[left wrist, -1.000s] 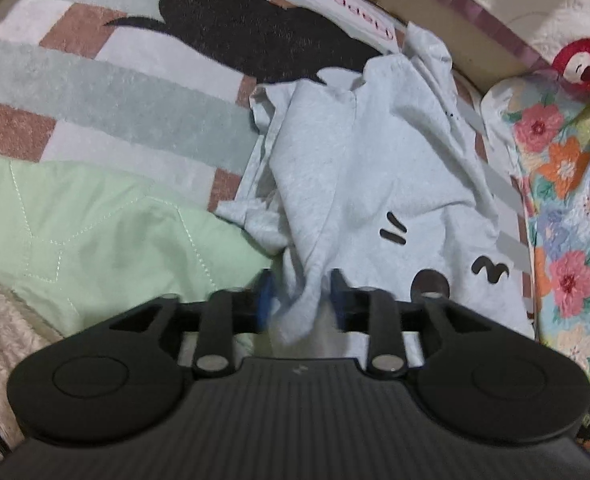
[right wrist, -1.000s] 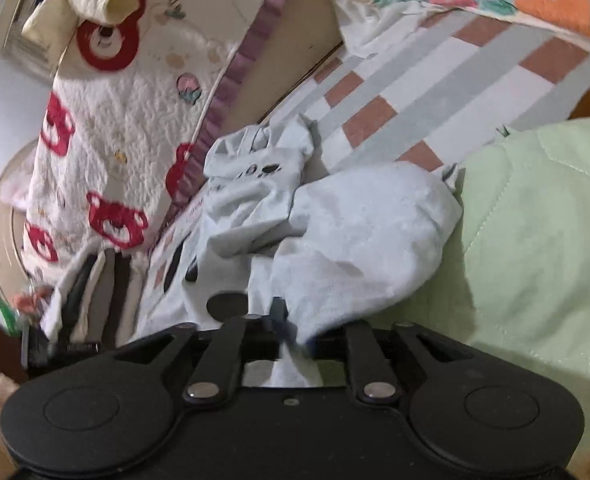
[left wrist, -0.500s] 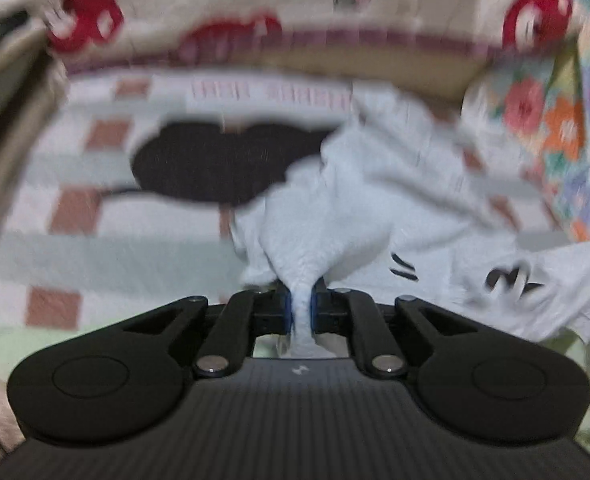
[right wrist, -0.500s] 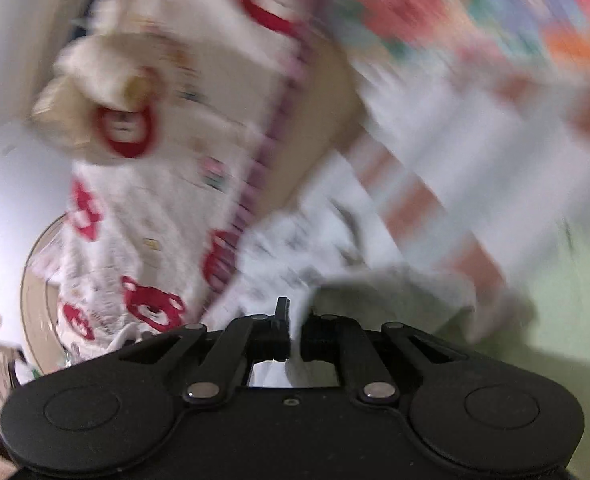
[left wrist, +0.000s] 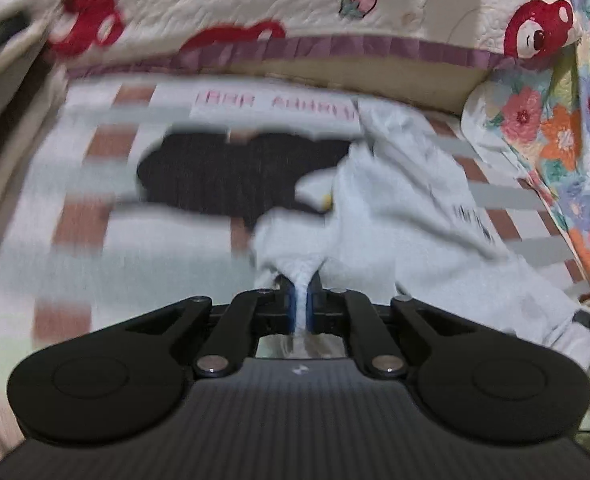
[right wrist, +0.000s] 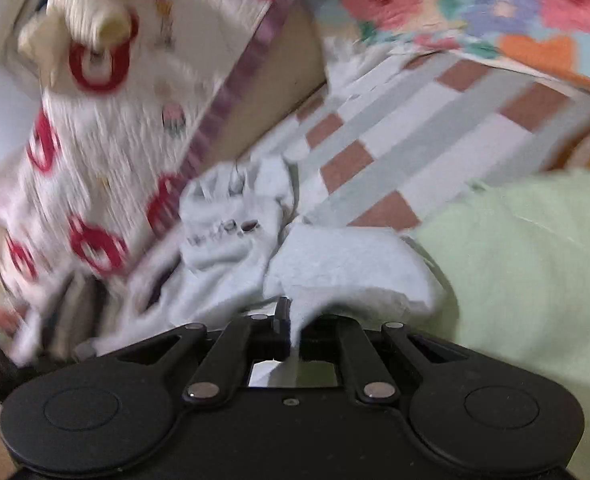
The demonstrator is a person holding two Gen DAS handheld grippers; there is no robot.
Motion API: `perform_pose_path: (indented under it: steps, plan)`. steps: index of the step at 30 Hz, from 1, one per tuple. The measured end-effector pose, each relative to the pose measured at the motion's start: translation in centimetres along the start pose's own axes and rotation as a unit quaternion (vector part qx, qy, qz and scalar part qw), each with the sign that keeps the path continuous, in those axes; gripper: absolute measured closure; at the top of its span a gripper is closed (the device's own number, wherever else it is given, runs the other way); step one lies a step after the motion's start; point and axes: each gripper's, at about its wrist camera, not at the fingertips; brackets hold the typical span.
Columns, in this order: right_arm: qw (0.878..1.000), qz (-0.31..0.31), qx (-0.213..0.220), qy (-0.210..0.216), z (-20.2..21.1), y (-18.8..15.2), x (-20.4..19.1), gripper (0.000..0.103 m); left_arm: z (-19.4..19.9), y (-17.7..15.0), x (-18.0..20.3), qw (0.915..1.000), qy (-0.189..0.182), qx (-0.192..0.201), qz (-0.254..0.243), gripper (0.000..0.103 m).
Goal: Fold clothes
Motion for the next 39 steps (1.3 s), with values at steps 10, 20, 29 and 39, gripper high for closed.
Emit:
perform_pose_path:
  steps: [10, 20, 29, 39]
  plan:
    - [0.915, 0.258, 0.279, 0.132, 3.5, 21.9, -23.4, 0.099, 19.5, 21.4, -2.2, 0.9438, -0.006, 0.322, 0.074, 0.099]
    - [0.92, 0.25, 0.284, 0.101, 7.9, 16.5, -20.8, 0.099, 19.1, 11.4, -3.2, 0.9695, -0.051, 0.216, 0.104, 0.099]
    - [0.993, 0.079, 0.053, -0.069, 0.8, 3.2, -3.5, 0.099, 4.6, -5.0, -2.6, 0.9945, 0.019, -0.044, 0.094, 0.099]
    - [0.995, 0.071, -0.002, -0.07, -0.7, 1.6, -2.2, 0.087, 4.6, -5.4, -3.5, 0.9932, 0.026, -0.044, 0.105, 0.099]
Point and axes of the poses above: each gripper's, at about its wrist camera, not at the fingertips, and z roughly against the way its jaws point, x to its right, y to its top, and after that the axes turned 12 degrees about y, right-handed
